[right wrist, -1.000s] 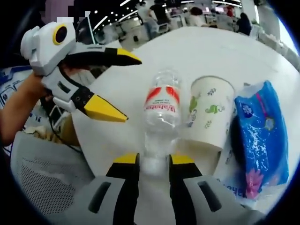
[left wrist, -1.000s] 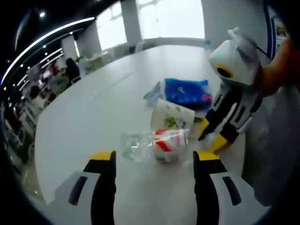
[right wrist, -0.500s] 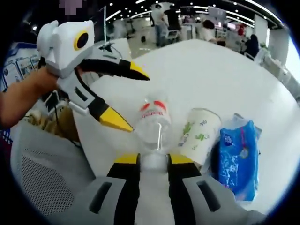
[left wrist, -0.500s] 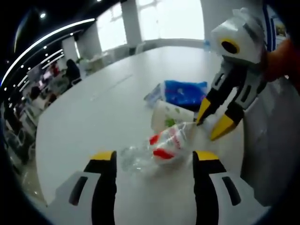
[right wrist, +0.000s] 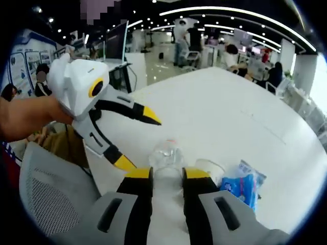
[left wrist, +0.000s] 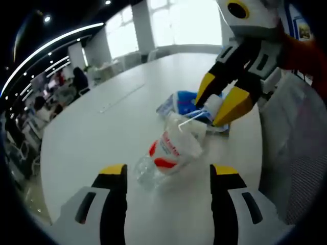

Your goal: Arrange the tabletop items into an orderly group along one side of the table until the central work area is clear of visible clutter.

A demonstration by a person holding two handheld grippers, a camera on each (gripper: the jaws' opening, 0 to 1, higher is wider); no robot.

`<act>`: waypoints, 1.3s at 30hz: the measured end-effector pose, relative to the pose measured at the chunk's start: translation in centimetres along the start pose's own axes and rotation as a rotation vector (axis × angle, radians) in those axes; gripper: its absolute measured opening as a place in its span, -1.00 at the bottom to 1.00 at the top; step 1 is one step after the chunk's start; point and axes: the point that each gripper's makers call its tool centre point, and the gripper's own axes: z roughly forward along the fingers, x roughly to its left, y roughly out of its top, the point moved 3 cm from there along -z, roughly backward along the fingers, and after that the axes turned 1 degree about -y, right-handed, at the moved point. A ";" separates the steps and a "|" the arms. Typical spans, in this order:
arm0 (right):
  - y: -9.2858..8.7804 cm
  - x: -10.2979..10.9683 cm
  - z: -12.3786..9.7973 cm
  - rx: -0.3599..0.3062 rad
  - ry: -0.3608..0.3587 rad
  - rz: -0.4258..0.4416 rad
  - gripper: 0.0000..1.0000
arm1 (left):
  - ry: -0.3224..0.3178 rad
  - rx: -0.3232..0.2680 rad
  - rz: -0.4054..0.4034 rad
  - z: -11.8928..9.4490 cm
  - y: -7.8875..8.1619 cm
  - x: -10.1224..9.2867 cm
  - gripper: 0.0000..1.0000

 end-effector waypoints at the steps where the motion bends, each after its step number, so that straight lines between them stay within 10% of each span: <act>1: 0.5 0.0 -0.1 -0.009 0.001 -0.007 -0.56 | 0.001 -0.004 -0.003 0.0 0.1 0.0 0.24; 39: 11.0 -1.9 7.5 -0.118 0.052 -0.054 -0.57 | 0.108 -0.077 -0.138 -0.9 -0.3 2.2 0.24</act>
